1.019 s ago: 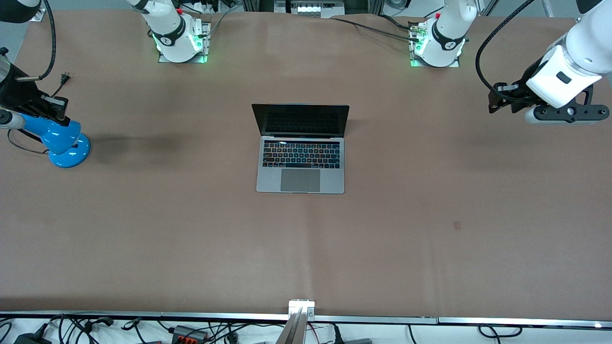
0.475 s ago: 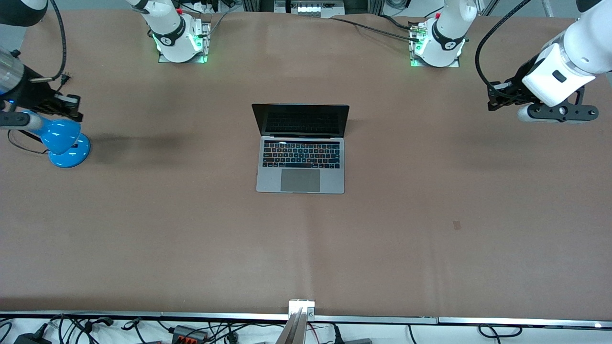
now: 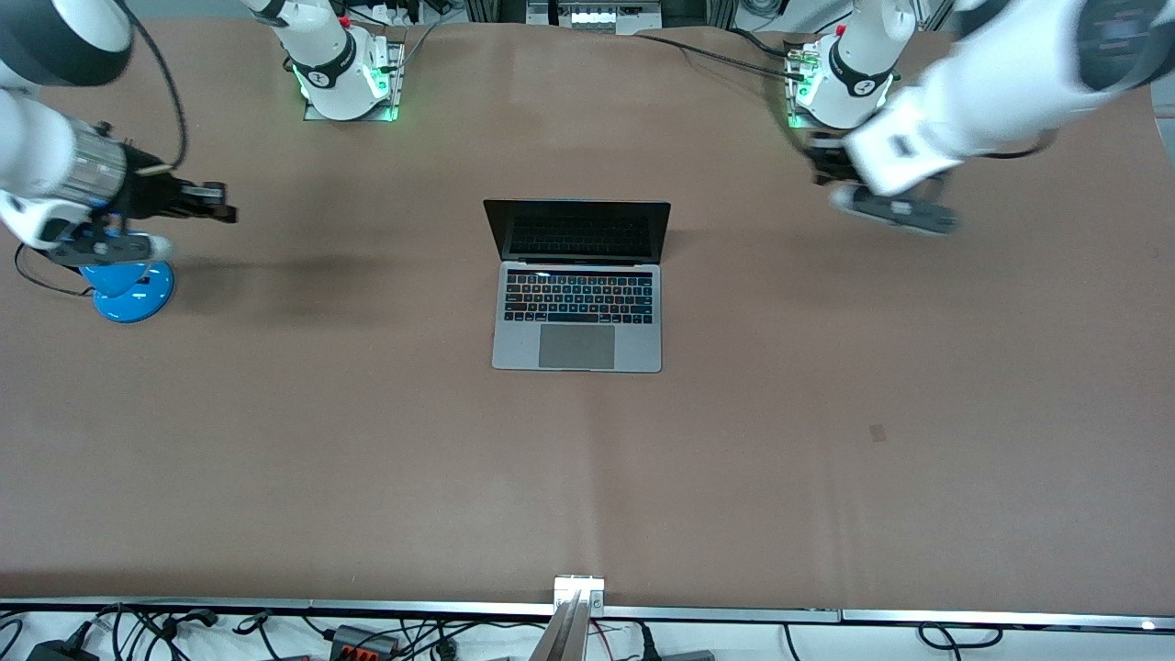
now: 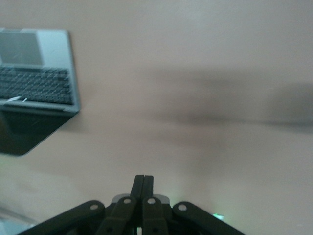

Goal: Close laptop with both arms from behind
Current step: 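Move both grippers toward the laptop lid's back edge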

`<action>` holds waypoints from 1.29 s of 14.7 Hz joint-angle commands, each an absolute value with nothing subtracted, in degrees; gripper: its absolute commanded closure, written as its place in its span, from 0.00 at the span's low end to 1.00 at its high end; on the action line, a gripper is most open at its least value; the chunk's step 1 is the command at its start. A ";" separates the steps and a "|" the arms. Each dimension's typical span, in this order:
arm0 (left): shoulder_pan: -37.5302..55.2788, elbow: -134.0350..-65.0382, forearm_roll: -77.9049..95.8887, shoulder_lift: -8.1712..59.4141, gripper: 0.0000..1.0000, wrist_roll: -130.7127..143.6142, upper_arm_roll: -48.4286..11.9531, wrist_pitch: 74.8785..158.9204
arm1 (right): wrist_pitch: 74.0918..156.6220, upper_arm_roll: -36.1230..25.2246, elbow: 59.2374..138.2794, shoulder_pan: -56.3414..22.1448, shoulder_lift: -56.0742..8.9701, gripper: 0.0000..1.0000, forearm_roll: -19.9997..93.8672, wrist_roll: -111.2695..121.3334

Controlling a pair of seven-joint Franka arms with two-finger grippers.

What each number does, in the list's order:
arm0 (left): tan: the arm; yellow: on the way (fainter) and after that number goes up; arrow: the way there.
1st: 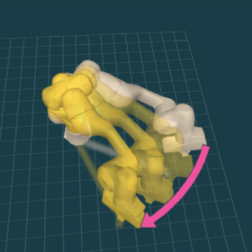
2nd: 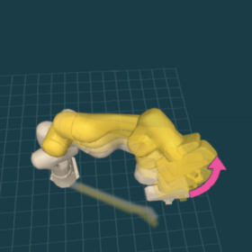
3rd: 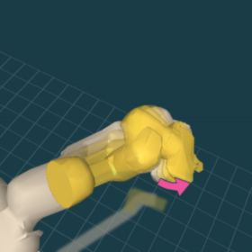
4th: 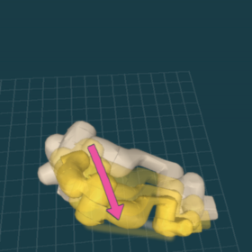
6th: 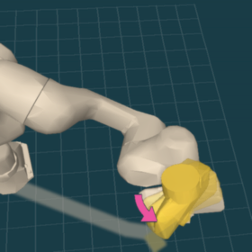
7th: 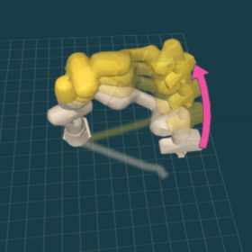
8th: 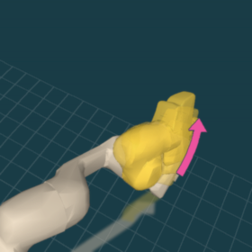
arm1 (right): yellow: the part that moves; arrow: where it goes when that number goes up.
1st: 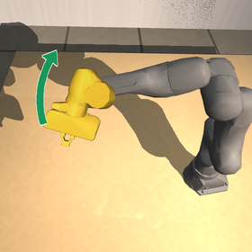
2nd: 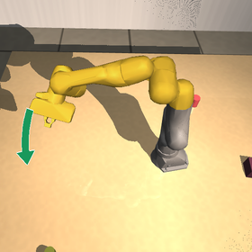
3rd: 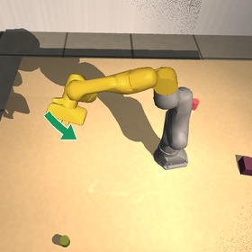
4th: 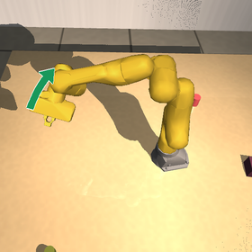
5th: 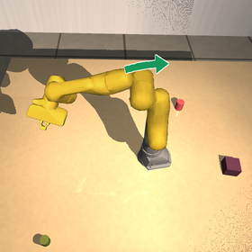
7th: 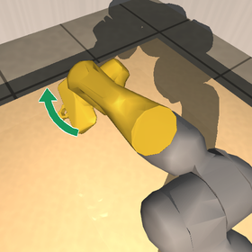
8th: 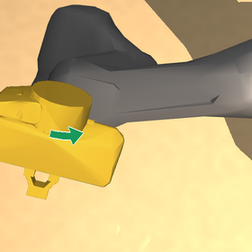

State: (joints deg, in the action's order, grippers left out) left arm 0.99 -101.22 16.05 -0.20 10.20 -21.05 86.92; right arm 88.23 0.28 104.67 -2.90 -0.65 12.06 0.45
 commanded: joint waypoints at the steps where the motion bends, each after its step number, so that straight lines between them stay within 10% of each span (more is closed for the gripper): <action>1: 0.18 -109.58 21.06 -2.55 1.00 11.42 -25.57 93.67 | 88.06 0.18 109.32 -6.23 -0.79 1.00 17.65 1.14; 10: 0.53 -129.54 30.41 -5.54 1.00 16.52 -37.96 118.64 | 104.12 0.18 124.00 -23.70 -1.32 1.00 31.72 -5.17; 19: 0.61 -130.87 30.41 -0.62 1.00 18.02 -43.15 127.18 | 118.02 0.18 124.63 -36.21 -5.62 1.00 34.45 -17.49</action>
